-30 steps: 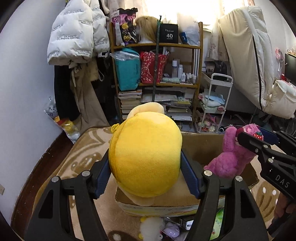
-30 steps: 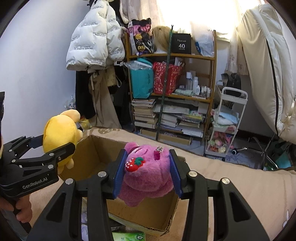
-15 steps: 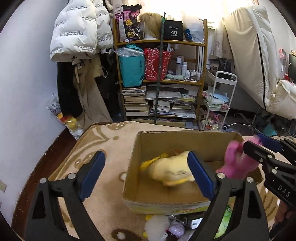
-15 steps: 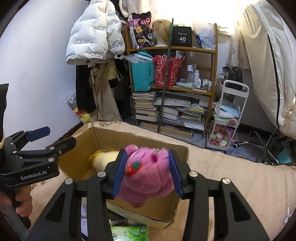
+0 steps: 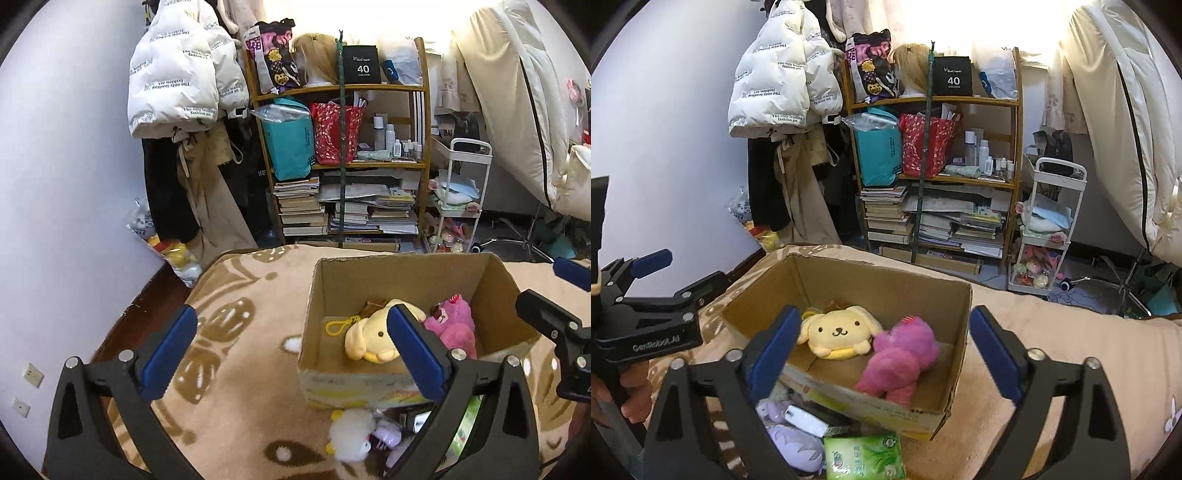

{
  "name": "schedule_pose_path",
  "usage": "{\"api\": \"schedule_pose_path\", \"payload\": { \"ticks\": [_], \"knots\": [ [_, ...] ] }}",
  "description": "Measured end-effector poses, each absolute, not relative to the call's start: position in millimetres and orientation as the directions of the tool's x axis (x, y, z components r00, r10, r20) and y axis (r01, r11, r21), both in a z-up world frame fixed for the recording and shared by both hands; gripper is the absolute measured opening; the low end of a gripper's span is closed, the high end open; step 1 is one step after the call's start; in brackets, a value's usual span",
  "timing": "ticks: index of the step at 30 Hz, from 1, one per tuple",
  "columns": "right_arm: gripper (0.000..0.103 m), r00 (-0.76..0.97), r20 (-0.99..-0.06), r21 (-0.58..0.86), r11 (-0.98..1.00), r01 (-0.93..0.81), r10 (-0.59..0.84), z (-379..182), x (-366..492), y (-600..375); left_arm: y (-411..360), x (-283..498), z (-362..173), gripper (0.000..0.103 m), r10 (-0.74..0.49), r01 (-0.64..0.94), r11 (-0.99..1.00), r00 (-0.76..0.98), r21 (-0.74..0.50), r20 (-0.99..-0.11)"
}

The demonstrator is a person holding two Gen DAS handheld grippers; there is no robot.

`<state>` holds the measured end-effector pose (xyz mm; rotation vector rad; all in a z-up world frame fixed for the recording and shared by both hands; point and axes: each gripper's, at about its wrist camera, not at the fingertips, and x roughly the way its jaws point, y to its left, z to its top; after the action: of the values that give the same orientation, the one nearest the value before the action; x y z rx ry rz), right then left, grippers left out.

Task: Organize soft objects
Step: 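Open both tools to drop the plushes into the box, then grasp white-haired doll with left tool while right tool grasps roll cushion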

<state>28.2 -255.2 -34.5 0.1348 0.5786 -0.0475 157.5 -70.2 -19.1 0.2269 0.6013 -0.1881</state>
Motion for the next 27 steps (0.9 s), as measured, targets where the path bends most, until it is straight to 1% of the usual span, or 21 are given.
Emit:
{"api": "schedule_pose_path", "payload": {
  "ticks": [14, 20, 23, 27],
  "knots": [
    [0.103, 0.833, -0.553, 0.164, 0.977, 0.137, -0.024, -16.0, -18.1, -260.2, -49.2, 101.7, 6.9, 0.102, -0.100, 0.237, 0.957, 0.808, 0.165, -0.581],
    [0.103, 0.820, -0.571, 0.148, 0.978, 0.148, -0.037, -11.4, -37.2, -252.8, -39.2, 80.0, 5.8, 0.102, -0.101, 0.247, 0.955, 0.790, 0.163, -0.604],
    [0.103, 0.813, -0.582, 0.165, 0.974, 0.153, -0.029, -11.4, -44.6, -250.2, -35.1, 69.8, 4.6, 0.102, -0.102, 0.257, 0.951, 0.783, 0.170, -0.613],
    [0.103, 0.810, -0.586, 0.198, 0.966, 0.167, -0.020, -12.4, -54.9, -247.9, -29.5, 61.0, 4.5, 0.102, -0.117, 0.264, 0.954, 0.764, 0.142, -0.634]
  ]
}}
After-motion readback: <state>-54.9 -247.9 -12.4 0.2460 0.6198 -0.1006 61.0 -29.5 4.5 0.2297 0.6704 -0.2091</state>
